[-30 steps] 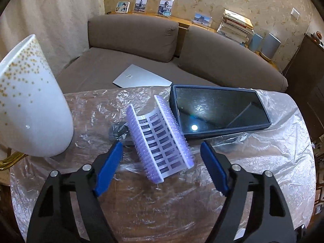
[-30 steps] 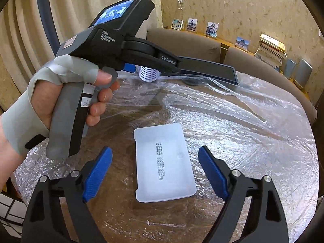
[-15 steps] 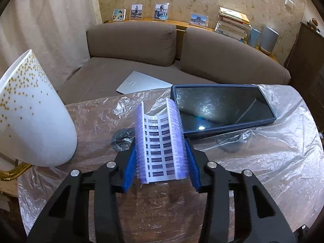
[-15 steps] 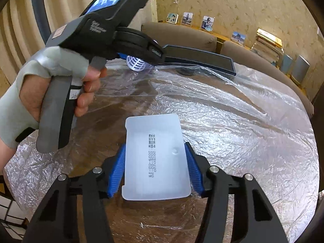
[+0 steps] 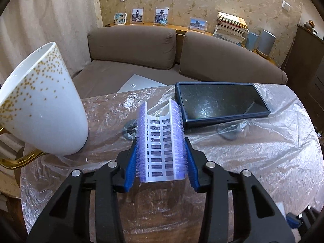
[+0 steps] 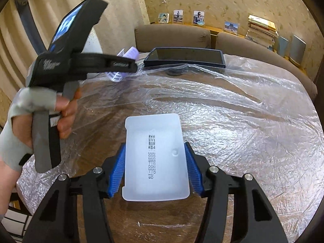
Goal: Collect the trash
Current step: 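Carry the purple roller and white tray with both tools over the white bin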
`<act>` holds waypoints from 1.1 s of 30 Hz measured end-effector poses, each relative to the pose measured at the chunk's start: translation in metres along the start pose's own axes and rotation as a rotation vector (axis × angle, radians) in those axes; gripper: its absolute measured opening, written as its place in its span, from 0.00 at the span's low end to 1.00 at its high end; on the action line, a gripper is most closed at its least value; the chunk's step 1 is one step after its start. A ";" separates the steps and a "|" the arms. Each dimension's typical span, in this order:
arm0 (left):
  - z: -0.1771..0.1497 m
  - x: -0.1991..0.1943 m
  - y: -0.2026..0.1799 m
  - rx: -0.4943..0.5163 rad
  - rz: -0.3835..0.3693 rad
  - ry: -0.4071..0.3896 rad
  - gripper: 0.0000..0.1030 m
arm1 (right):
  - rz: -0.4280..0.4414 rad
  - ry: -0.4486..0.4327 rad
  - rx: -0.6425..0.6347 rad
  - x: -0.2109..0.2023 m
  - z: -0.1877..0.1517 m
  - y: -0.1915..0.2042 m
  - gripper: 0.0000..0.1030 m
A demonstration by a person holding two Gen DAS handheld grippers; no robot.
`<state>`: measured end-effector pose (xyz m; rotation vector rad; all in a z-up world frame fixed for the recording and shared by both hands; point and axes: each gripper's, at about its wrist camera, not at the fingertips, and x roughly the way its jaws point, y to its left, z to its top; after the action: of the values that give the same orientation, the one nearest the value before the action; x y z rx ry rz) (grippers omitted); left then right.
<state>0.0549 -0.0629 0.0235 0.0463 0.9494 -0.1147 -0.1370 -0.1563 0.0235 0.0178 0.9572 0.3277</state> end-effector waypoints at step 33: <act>-0.079 -0.099 -0.024 0.089 -0.092 -0.091 0.42 | 0.004 -0.040 0.062 -0.039 -0.014 -0.020 0.53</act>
<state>-0.0691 -0.0719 0.0581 0.0787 0.8557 -0.2422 -0.1634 -0.1881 0.0433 0.0827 0.9278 0.2999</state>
